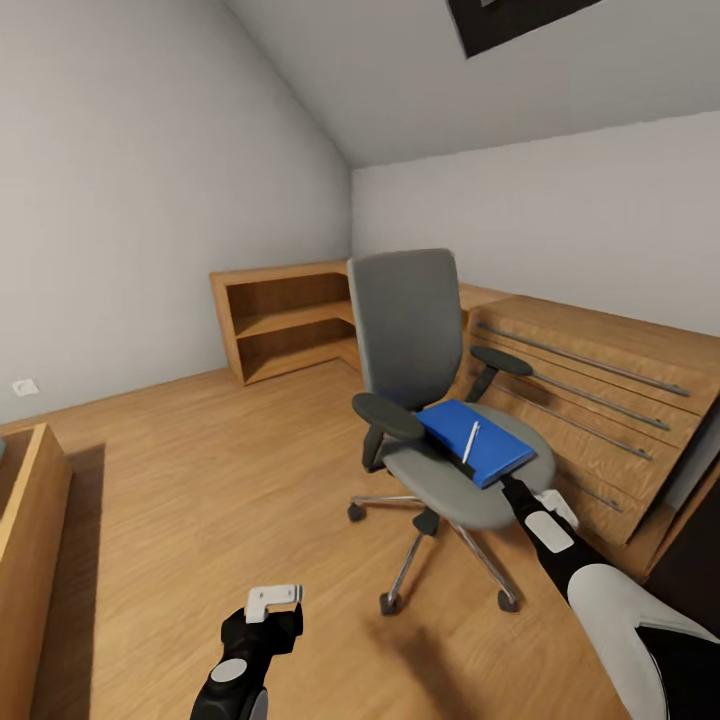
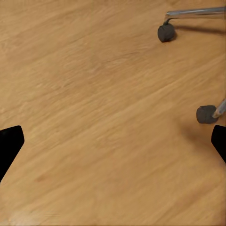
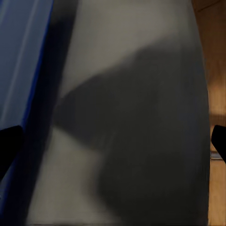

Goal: In the bedroom, organize the workspace by keeping the computer under the desk, ensuring the monitor is on the desk, placing the keyboard on the desk next to the monitor, placing the mouse on the desk next to the keyboard, moving the folder from the swivel chair onto the desk next to the mouse, stacking the notebook on top of the folder with the pen on top of the notebook, and positioning the swivel chair next to the desk.

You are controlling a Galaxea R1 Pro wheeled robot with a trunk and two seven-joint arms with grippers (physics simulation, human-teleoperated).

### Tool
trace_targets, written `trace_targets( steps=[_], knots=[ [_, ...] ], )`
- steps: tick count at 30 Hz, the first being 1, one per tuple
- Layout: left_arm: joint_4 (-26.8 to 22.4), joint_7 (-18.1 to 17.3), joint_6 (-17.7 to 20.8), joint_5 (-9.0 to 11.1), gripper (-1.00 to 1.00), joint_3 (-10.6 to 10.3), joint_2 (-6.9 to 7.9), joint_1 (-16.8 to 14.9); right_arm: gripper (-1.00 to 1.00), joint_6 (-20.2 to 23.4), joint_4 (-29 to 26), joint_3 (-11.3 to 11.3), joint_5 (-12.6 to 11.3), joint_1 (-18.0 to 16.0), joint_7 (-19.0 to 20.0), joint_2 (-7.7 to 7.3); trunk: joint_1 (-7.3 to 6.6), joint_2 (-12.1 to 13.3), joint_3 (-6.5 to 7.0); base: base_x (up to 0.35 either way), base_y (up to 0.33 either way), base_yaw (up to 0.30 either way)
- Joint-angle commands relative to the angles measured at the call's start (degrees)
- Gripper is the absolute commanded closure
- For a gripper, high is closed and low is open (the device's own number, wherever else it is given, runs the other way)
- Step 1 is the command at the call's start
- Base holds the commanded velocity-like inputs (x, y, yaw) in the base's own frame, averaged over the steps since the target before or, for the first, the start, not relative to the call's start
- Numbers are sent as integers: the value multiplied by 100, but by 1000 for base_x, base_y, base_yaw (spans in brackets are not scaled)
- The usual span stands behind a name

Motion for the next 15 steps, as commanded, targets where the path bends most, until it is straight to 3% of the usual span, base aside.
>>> trace_targets(
  steps=[1, 6, 15],
  knots=[
    [-7, 30, 30, 2, -100, -8, 0, -3, -100, -15, -11, 39, -69, -4, 2, 1, 0, -3, -5, 91, 0, 0],
    [-5, 37, 30, 8, -100, -8, 0, -3, -100, -22, -11, 39, -69, -6, 6, 1, 0, -3, -5, -30, 0, 0],
    [-5, 38, 39, 6, -100, -8, 0, -3, -100, -22, -11, 39, -69, -3, 8, 1, 0, -3, -5, -286, 0, 0]
  ],
)
